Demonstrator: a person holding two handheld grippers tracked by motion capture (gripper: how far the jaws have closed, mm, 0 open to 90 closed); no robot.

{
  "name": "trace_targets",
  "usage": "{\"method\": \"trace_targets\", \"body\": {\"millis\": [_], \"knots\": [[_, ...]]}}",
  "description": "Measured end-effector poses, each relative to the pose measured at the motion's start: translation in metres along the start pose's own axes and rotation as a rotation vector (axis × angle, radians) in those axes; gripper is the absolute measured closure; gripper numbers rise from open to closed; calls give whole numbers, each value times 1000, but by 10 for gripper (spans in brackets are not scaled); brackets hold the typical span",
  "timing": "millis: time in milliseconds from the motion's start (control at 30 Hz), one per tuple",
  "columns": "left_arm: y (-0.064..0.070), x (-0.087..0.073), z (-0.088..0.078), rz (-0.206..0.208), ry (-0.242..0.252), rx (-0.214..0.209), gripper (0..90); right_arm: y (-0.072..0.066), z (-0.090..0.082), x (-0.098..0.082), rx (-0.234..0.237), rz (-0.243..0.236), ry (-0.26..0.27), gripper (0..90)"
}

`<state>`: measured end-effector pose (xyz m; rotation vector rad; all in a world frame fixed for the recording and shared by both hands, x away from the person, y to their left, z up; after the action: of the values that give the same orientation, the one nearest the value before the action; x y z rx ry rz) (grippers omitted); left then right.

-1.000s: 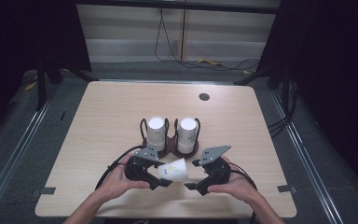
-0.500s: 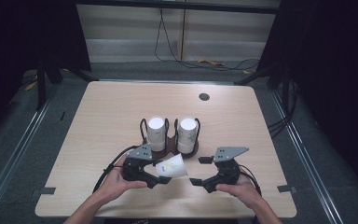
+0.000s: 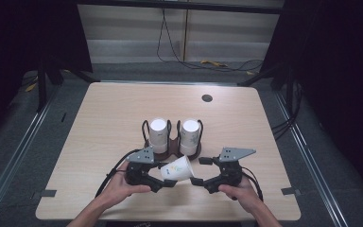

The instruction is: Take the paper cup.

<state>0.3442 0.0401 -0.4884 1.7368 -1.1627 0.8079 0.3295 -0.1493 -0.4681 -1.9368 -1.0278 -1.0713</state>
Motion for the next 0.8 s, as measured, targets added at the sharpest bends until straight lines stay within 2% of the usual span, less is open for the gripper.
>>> {"method": "trace_targets", "body": {"millis": [300,433,800], "knots": [[3,0,3,-7,15,-12,354,0,2,5,4,34,64,160],[4,0,3,-7,17,-16,354,-2,3,7,23,44,77,158],[5,2,5,-4,28,-17,354,-2,11,12,32,61,109,148]]}}
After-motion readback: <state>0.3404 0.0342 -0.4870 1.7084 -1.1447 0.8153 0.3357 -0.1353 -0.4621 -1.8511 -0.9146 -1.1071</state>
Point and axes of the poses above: each handheld gripper's, and its own axes: z roughly forward along the jaws, x roughly out of its top, y roughly to its right, the point moved 6 cm from there along z, roughly forward along the jaws, and after that the axes turned 4 degrees about -z, right-handed, at the moved point
